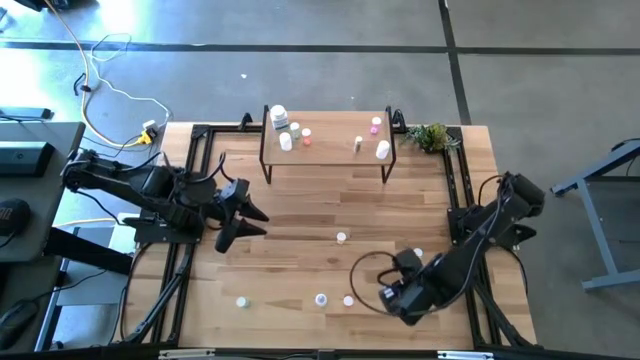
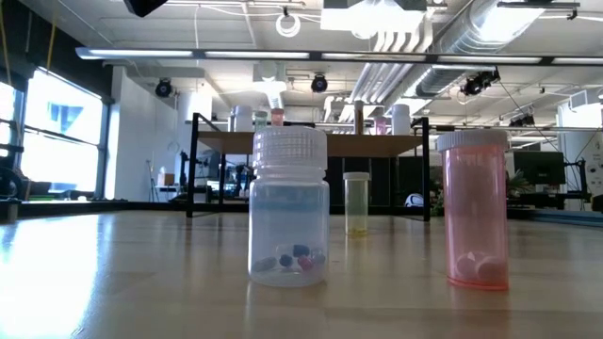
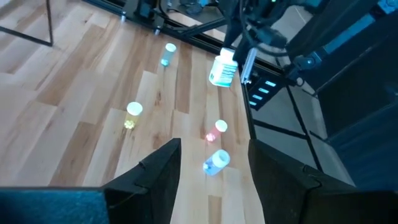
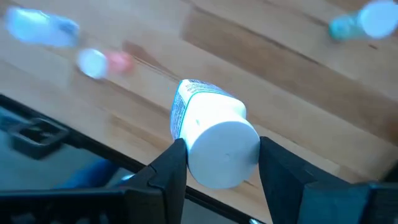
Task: Pick and place medicine bottles onto shelf by color
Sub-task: Put the white and blue pill bottle on the shelf
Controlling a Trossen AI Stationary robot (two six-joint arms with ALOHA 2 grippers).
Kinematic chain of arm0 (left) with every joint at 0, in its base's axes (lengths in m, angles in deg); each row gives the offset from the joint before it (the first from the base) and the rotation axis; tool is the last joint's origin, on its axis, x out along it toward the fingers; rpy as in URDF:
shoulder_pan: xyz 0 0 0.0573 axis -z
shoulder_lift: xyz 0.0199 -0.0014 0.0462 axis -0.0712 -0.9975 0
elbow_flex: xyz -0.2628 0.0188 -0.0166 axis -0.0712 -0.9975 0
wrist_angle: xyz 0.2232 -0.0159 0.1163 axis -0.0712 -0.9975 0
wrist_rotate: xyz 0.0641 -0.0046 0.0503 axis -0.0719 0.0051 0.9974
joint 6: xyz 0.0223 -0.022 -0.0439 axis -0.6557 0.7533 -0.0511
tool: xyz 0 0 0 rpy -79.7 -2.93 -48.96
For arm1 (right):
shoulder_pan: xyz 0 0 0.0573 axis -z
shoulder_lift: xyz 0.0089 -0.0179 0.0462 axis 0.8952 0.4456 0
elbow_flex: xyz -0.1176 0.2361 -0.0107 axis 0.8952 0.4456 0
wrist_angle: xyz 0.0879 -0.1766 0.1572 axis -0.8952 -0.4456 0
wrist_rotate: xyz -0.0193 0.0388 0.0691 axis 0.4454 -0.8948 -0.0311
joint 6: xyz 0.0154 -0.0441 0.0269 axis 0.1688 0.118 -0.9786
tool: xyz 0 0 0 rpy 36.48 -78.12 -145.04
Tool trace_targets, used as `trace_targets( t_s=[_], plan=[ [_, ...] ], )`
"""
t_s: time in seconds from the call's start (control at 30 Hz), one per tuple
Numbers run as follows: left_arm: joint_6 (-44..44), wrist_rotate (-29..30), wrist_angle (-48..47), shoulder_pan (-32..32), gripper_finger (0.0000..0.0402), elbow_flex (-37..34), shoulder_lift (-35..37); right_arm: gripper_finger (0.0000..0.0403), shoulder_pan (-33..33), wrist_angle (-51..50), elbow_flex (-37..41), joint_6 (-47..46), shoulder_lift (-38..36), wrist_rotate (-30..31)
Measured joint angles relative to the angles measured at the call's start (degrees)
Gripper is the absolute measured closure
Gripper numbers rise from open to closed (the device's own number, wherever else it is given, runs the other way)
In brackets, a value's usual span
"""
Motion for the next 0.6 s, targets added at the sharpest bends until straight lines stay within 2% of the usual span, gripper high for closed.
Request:
trace_targets(
  t_s=[0.37,0.6],
  plan=[
    [-5.82,0.01,-0.02,-6.31,0.0222,0.00,0.00,0.0255,11.62,7.10,-0.02,14.65,-4.08,7.04],
    [-8.36,1.41,-0.02,-10.93,0.0222,0.00,0.00,0.0255,19.99,13.40,-0.02,26.37,-4.10,6.43]
  ],
)
